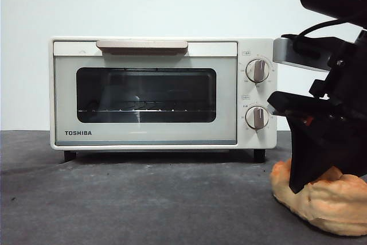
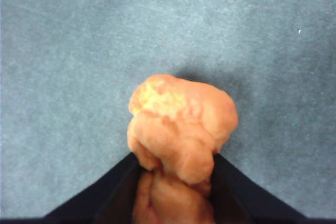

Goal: The left arm flap open the oven, the right arm pick bread and place it into oven, the left arm flap close the oven

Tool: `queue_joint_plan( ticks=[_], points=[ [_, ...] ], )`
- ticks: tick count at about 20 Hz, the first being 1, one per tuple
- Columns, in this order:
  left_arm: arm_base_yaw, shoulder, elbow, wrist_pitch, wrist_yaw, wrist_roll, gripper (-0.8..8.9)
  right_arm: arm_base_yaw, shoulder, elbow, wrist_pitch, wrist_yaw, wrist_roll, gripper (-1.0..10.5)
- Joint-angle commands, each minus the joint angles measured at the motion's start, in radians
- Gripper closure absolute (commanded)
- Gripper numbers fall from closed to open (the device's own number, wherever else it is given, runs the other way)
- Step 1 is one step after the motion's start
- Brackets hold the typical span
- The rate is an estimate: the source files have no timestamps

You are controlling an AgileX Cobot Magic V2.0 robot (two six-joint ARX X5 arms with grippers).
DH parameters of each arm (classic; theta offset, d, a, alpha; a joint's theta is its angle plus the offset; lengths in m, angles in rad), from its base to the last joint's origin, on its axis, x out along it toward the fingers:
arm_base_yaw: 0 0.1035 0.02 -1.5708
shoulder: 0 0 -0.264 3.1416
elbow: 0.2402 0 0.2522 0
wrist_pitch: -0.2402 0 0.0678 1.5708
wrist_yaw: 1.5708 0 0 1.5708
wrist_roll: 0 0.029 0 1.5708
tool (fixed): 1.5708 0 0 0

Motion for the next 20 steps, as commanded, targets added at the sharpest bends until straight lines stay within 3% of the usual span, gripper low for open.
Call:
queue_joint_plan(
  ticks=[1,6,11,15,20],
  points=[
    [-0.003,0.019,0.018,0.040,0.004,-0.005,7.98,0.011,-0.029,0.021,0.004,0.007,0.009,7.8],
    [-0.037,0.103,0.018,0.191,0.004,-0.070,7.98,0.011,-0.150,0.093,-0.076,0.007,-0.010,7.8],
    [-0.140,0.282,0.019,0.414,0.003,-0.107,7.97,0.011,-0.264,0.188,-0.184,0.007,-0.029,7.8],
    [-0.219,0.449,0.019,0.608,-0.008,-0.121,7.97,0.011,-0.325,0.243,-0.245,0.008,-0.036,7.8],
    [-0.289,0.635,0.072,0.712,-0.072,-0.114,7.97,0.011,-0.363,0.253,-0.275,0.011,-0.040,7.8]
  ],
)
